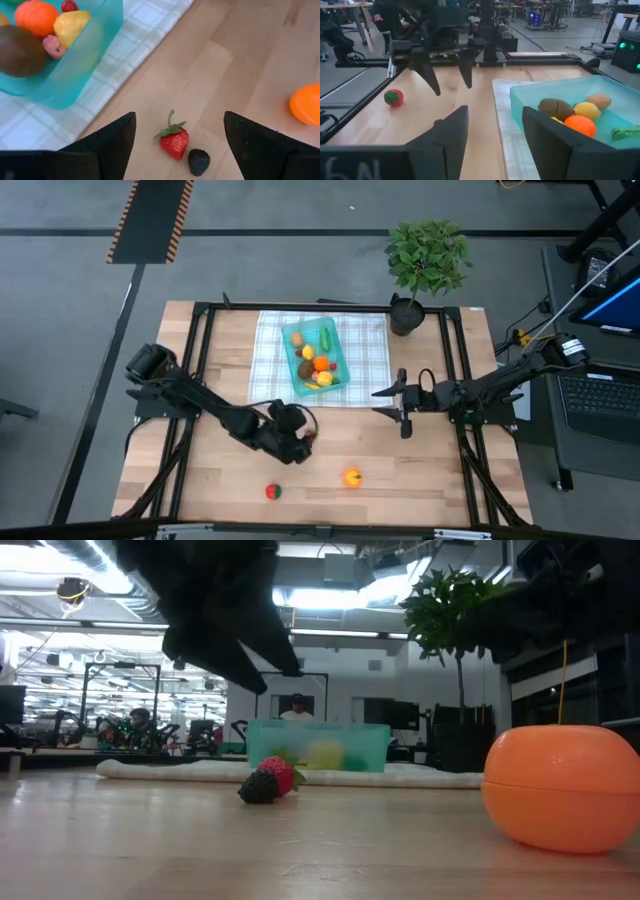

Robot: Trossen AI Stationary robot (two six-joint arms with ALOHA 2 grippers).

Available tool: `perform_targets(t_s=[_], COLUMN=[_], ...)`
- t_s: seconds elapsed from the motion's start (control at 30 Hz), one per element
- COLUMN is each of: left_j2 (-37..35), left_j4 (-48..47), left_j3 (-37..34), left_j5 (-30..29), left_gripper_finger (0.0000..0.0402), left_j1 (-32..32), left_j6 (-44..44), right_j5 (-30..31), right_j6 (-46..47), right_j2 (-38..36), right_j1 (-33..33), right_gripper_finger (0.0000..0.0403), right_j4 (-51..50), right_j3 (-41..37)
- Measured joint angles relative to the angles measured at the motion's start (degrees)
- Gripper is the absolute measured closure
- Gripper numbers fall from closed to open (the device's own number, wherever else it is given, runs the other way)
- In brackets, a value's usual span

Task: Pick and placing Produce into tupperware
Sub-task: Put the top red strawberry into the blue bin

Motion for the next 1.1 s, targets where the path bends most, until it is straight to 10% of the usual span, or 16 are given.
perform_targets(t_s=[0.27,1.1], left_j2=[6.35,11.24], left_j4=[-14.68,-8.68], left_j3=[9.58,10.90], left_j5=[2.22,5.09], left_gripper_finger=[0.0111,0.0111], left_j1=[0.28,1.63], left_j6=[-10.77,-12.37], right_j5=[-0.04,-0.22], right_j6=[1.28,-0.22], right_j2=[0.02,0.04], right_j1=[0.00,-0.02], right_gripper_finger=[0.0214,0.0214], right_j4=[-0.85,-1.27], right_j3=[-0.02,-0.02])
